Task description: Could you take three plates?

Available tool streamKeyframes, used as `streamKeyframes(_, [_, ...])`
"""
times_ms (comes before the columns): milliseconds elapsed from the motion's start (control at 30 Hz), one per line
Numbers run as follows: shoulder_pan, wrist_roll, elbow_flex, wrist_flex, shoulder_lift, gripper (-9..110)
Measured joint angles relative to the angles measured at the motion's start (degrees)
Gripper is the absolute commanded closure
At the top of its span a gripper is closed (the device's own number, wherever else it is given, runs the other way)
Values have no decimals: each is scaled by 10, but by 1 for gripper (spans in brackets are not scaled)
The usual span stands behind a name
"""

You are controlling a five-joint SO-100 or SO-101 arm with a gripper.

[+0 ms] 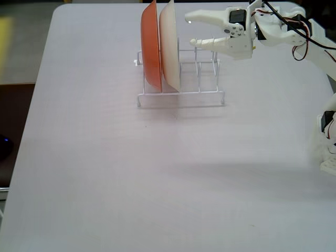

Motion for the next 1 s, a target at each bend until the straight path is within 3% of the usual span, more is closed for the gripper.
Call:
streamKeyframes(567, [159, -207, 0, 4, -62, 101])
streamKeyframes(833, [191, -268, -61, 4, -144, 73])
streamKeyframes(1000, [200, -294, -105, 4, -191, 71])
